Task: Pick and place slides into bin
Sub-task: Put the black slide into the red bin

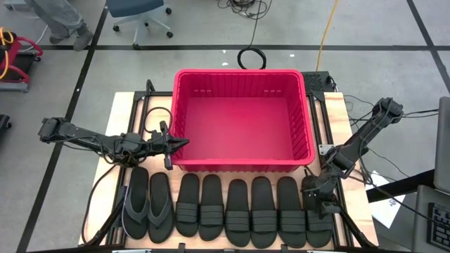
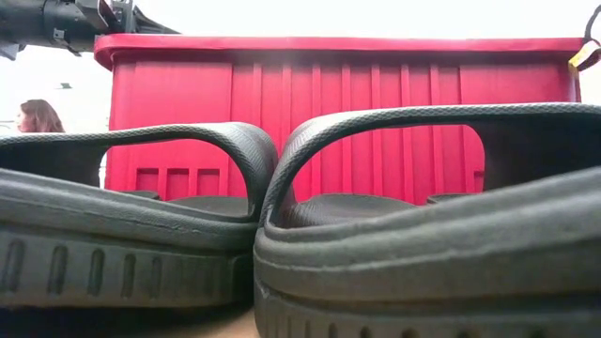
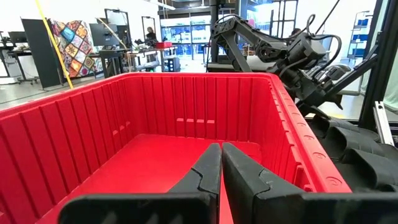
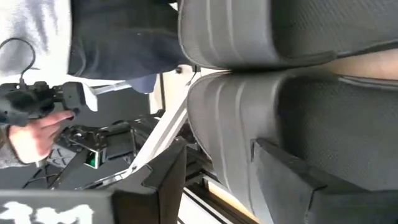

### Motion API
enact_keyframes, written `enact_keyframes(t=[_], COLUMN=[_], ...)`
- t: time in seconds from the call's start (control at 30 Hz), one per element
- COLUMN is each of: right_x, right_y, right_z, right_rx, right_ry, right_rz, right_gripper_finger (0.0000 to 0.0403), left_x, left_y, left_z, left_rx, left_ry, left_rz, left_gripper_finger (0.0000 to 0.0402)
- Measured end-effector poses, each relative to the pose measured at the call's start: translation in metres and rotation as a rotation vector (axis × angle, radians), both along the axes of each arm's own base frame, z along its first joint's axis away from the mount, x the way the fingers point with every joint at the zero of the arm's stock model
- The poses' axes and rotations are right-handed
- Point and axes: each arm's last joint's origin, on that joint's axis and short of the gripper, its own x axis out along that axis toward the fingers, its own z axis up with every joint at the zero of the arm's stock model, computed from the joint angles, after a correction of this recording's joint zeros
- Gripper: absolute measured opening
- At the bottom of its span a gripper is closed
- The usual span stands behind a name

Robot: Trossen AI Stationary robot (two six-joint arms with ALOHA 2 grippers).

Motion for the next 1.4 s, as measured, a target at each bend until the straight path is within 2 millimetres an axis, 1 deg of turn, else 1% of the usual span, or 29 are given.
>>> enact_keyframes(t=[0.3,0.43,0.67,0.93,1.13,1.2,1.27,1.33,1.4], right_x=[-0.007,-0.009,-0.005,-0.011,-0.009,-0.009,-0.01,-0.011,-0.011], right_y=[-0.009,-0.011,-0.003,-0.001,0.001,0.001,0.0,-0.001,-0.001], right_z=[-0.008,-0.012,-0.011,-0.02,-0.026,-0.029,-0.032,-0.035,-0.035], right_rx=[-0.155,-0.171,-0.019,-0.034,0.052,0.076,0.087,0.101,0.108], right_ry=[0.095,0.087,-0.007,0.026,-0.006,-0.008,-0.001,0.003,0.002], right_rz=[-0.03,-0.009,0.057,0.092,0.057,0.045,0.034,0.027,0.032], right_gripper_finger=[0.0176,0.0176,0.0176,0.0176,0.0172,0.0162,0.0141,0.011,0.0068], left_x=[0.0,0.0,0.0,0.0,0.0,0.0,0.0,0.0,0.0], left_y=[0.0,0.0,0.0,0.0,0.0,0.0,0.0,0.0,0.0], left_z=[-0.001,-0.001,-0.001,-0.001,-0.001,-0.001,-0.001,-0.001,-0.001], left_rx=[0.001,0.001,0.0,-0.002,0.001,0.001,0.001,0.001,0.002], left_ry=[0.005,0.007,0.006,0.006,0.006,0.006,0.006,0.006,0.006], left_rz=[0.0,0.0,0.0,0.0,0.0,0.0,0.0,0.0,0.0], left_gripper_finger=[0.0021,0.0021,0.0021,0.0021,0.0021,0.0021,0.0021,0.0021,0.0021])
